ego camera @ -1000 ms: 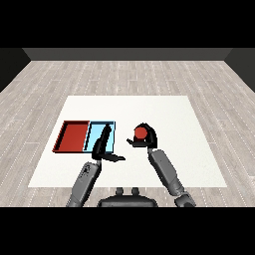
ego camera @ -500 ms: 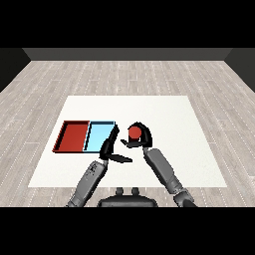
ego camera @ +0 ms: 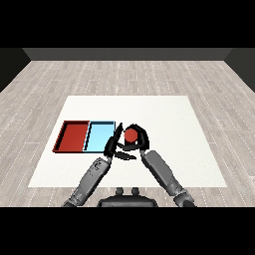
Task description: Pick the red can and put it in the red box
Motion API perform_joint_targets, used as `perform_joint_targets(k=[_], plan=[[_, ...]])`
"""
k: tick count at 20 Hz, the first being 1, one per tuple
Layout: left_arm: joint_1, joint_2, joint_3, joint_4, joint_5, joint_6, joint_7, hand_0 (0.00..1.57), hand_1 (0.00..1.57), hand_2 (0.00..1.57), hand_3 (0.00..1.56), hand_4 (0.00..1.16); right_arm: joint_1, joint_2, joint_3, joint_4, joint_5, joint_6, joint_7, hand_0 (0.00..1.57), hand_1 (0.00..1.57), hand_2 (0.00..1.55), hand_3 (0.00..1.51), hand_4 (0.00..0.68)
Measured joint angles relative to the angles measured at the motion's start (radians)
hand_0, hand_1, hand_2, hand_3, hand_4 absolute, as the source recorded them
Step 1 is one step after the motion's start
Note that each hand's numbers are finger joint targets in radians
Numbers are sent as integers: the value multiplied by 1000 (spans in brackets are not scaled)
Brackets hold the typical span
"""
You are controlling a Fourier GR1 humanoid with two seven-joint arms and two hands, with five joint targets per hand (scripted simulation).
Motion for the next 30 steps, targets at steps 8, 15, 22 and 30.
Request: perform_joint_targets(k=[8, 15, 22, 30], plan=[[-74, 0, -14, 87, 30, 23, -20, 0, 0, 0, 0, 0, 0, -1, 64, -31, -18, -29, -2, 1444, 1444, 1429, 1383, 594], [-93, 12, -54, 74, 39, 78, 3, 0, 0, 0, 0, 0, -25, -6, 102, -46, -51, -67, 10, 1462, 1462, 1453, 1402, 523], [-100, 26, -97, 69, 29, 205, 4, 1552, 1552, 1479, 1384, 868, -30, -16, 126, -46, -74, -95, -16, 1503, 1503, 1452, 1400, 523], [-124, 39, -94, 76, 19, 255, 47, 1571, 1571, 1452, 1300, 881, -40, -22, 140, -43, -90, -102, -23, 1478, 1478, 1437, 1390, 558]])
